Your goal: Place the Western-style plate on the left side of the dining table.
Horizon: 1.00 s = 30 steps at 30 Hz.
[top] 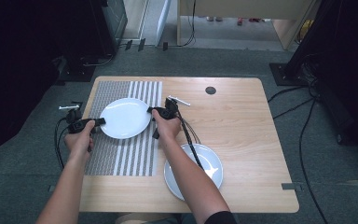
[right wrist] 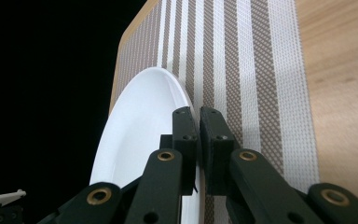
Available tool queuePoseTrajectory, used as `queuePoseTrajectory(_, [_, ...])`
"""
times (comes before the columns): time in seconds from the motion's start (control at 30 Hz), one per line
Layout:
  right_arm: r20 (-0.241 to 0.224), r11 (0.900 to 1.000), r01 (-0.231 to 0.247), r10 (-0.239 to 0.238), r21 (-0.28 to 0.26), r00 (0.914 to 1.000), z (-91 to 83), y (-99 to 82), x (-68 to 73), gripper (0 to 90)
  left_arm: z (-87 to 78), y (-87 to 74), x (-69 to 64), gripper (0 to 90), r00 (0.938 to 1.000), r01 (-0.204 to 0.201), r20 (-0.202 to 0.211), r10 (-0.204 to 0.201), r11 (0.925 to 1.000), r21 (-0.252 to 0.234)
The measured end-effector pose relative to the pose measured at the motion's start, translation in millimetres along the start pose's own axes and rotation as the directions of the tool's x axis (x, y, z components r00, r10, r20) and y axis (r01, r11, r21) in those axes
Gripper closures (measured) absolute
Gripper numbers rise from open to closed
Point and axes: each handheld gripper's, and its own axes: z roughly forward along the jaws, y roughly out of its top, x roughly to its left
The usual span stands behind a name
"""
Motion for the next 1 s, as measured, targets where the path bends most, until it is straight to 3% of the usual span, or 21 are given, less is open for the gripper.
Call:
queuePoseTrajectory(0.13, [0.010,0.9999,0.008,-0.008,-0.014,0.9999,7.7,0.5,-2.0,84.2,8.2,1.0,3.8,78.0,0.9997,0.011,-0.020,-0.011,0.9999,0.009])
queuePoseTrajectory(0.3, [0.033,0.9996,-0.009,0.010,-0.026,0.9994,14.0,1.8,-5.8,85.0,12.8,1.6,5.8,78.6,0.9991,0.042,-0.004,-0.042,0.9991,-0.004])
queuePoseTrajectory(0.43, [0.052,0.9994,0.021,-0.019,-0.029,0.9985,17.3,1.8,-3.5,84.7,13.0,2.4,7.6,78.7,0.9993,0.035,-0.015,-0.035,0.9993,-0.013])
queuePoseTrajectory(0.5, [0.055,0.9979,0.057,-0.056,-0.029,0.9969,19.1,0.9,-2.4,85.0,12.6,2.4,8.3,78.5,0.9993,0.033,-0.016,-0.033,0.9993,-0.018])
queuePoseTrajectory(0.57, [0.052,0.9974,0.066,-0.064,-0.029,0.9966,19.6,0.5,-2.5,84.7,12.6,2.9,6.8,73.7,1.0000,0.008,-0.005,-0.008,0.9998,-0.017])
queuePoseTrajectory(0.63, [0.038,0.9987,0.043,-0.042,-0.028,0.9984,19.3,1.2,-2.5,79.2,13.3,2.4,3.1,60.7,0.9990,-0.042,0.009,0.043,0.9987,-0.030])
queuePoseTrajectory(0.67, [0.025,0.9988,0.033,-0.032,-0.036,0.9992,19.1,1.5,-2.1,76.0,13.0,1.4,0.4,53.5,0.9962,-0.086,-0.011,0.086,0.9951,-0.048])
queuePoseTrajectory(0.73, [0.014,0.9983,0.034,-0.034,-0.046,0.9993,18.5,1.2,-0.3,70.6,10.1,-0.1,-5.0,47.3,0.9839,-0.166,-0.085,0.158,0.9811,-0.100])
queuePoseTrajectory(0.77, [0.012,0.9973,0.050,-0.049,-0.055,0.9987,18.0,0.8,0.8,68.4,7.1,-0.5,-6.6,44.7,0.9779,-0.193,-0.103,0.182,0.9749,-0.111])
queuePoseTrajectory(0.87, [0.026,0.9852,0.151,-0.149,-0.082,0.9885,14.0,1.1,5.0,59.2,-6.7,0.5,-10.1,43.1,0.9752,-0.212,-0.091,0.202,0.9705,-0.115])
queuePoseTrajectory(0.93, [0.021,0.9745,0.207,-0.206,-0.086,0.9783,8.6,2.4,8.3,55.5,-15.5,-1.8,-14.6,33.1,0.9760,-0.215,-0.063,0.209,0.9694,-0.119])
queuePoseTrajectory(1.0, [0.019,0.9623,0.251,-0.251,-0.104,0.9679,0.7,4.0,13.2,48.3,-23.7,-6.3,-21.6,21.1,0.9706,-0.240,-0.017,0.240,0.9616,-0.132])
